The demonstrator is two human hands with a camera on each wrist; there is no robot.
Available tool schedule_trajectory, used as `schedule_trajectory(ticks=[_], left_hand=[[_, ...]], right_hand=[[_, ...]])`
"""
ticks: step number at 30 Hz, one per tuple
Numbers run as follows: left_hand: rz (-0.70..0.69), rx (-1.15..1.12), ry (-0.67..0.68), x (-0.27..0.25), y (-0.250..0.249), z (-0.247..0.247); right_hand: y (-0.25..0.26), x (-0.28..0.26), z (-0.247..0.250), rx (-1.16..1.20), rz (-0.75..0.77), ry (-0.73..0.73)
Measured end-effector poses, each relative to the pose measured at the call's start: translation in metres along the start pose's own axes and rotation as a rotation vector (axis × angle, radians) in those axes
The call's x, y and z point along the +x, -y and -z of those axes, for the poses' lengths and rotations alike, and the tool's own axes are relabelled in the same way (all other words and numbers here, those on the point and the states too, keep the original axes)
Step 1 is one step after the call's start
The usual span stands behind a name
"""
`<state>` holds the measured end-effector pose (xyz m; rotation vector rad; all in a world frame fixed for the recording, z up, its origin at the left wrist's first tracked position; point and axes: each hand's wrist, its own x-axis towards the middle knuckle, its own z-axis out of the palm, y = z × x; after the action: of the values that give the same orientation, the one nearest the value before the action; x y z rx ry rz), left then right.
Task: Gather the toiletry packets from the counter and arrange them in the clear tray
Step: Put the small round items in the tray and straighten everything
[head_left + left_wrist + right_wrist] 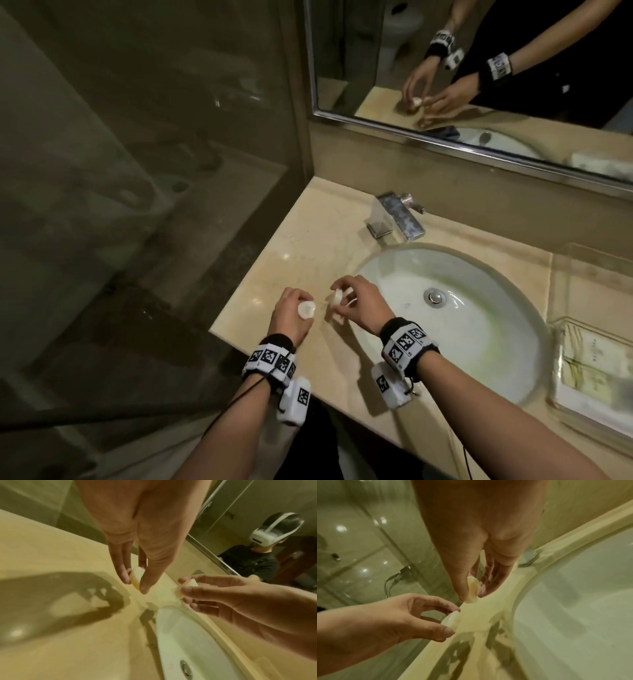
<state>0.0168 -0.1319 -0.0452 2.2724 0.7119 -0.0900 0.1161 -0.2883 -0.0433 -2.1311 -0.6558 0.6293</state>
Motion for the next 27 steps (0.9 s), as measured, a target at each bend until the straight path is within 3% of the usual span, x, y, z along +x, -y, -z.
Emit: schedule_trajectory(ticks=[7,16,27], left_hand=[[-0.242,-0.051,0.112,0.014,-0.097,-0.039],[-0.554,-0.186,0.283,-0.012,-0.229,-0.134],[-0.68,-0.278,0.548,-0.072,-0.334,-0.223]], right_hand=[[-0.037,-0.053,0.099,0.148,-0.087,-0.267],[-0.108,-0.164,0.205,0.363,-0.223,-0.604],[-0.172,-0.273,0.259,0.539,-0.255,-0.832]])
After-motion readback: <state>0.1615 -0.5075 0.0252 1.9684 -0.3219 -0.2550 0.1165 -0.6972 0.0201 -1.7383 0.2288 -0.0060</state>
